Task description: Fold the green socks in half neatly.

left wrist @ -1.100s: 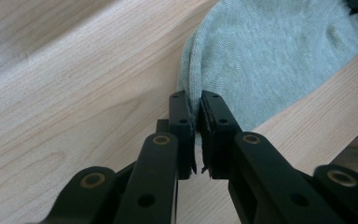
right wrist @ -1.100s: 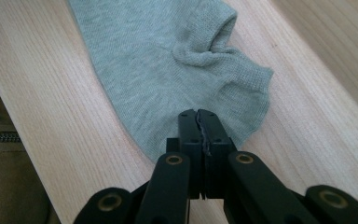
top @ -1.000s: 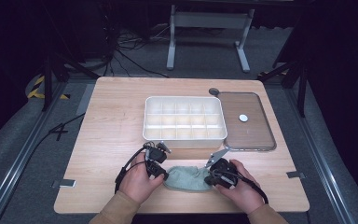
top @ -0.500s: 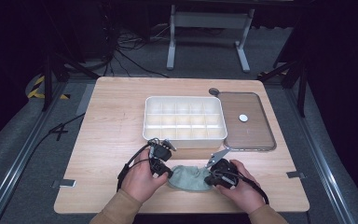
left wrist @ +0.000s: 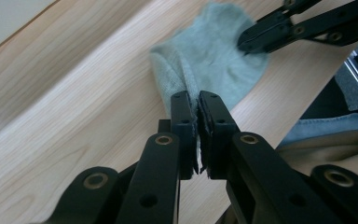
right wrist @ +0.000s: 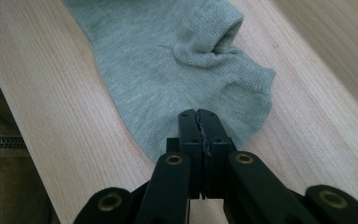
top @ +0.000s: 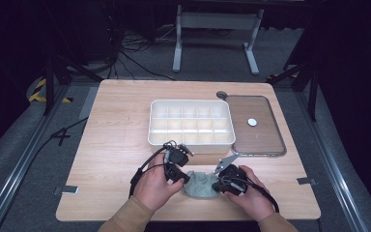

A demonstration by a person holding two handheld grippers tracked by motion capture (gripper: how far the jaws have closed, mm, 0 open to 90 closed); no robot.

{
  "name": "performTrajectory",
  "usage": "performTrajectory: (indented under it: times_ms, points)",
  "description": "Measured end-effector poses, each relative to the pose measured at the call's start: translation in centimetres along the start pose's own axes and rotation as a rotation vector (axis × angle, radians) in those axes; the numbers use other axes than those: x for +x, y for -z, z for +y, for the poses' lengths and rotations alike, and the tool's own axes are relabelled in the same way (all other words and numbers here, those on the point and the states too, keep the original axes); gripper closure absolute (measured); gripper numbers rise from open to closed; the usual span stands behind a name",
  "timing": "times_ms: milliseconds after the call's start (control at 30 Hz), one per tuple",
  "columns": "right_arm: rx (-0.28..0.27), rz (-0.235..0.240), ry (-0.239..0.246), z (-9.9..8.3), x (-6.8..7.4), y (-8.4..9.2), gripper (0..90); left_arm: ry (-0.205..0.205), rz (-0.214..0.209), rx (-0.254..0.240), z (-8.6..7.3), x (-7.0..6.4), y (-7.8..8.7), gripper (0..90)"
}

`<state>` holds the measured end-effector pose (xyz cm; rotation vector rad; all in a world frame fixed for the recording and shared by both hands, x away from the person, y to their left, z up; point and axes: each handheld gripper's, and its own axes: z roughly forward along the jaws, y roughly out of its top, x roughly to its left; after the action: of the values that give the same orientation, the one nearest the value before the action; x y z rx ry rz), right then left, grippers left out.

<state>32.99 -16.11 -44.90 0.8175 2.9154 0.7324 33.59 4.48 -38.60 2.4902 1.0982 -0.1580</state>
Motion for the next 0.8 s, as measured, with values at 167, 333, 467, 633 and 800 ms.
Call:
performTrajectory:
  times_ms: [167, 333, 467, 633, 800]
  points:
    - [-0.005, -0.003, -0.004, -0.1, 0.0, 0.0, 90.0, -0.025, -0.004, -0.002, 0.7, -0.9, -0.3, 85.9]
    - [-0.009, -0.009, -0.006, -0.1, 0.1, 0.0, 90.0, -0.059, -0.032, -0.014, 1.4, -2.1, -0.8, 86.2]
    - [-0.023, -0.001, -0.017, -0.3, 0.0, 0.0, 90.0, -0.07, -0.054, -0.03, 2.0, -2.7, -1.1, 86.3]
    - [-0.039, 0.015, -0.028, -0.5, -0.3, 0.0, 90.0, -0.074, -0.072, -0.034, 2.9, -3.2, -2.0, 86.3]
    - [-0.066, 0.04, -0.047, -0.9, -0.6, 0.0, 90.0, -0.083, -0.079, -0.028, 3.5, -3.0, -3.4, 86.3]
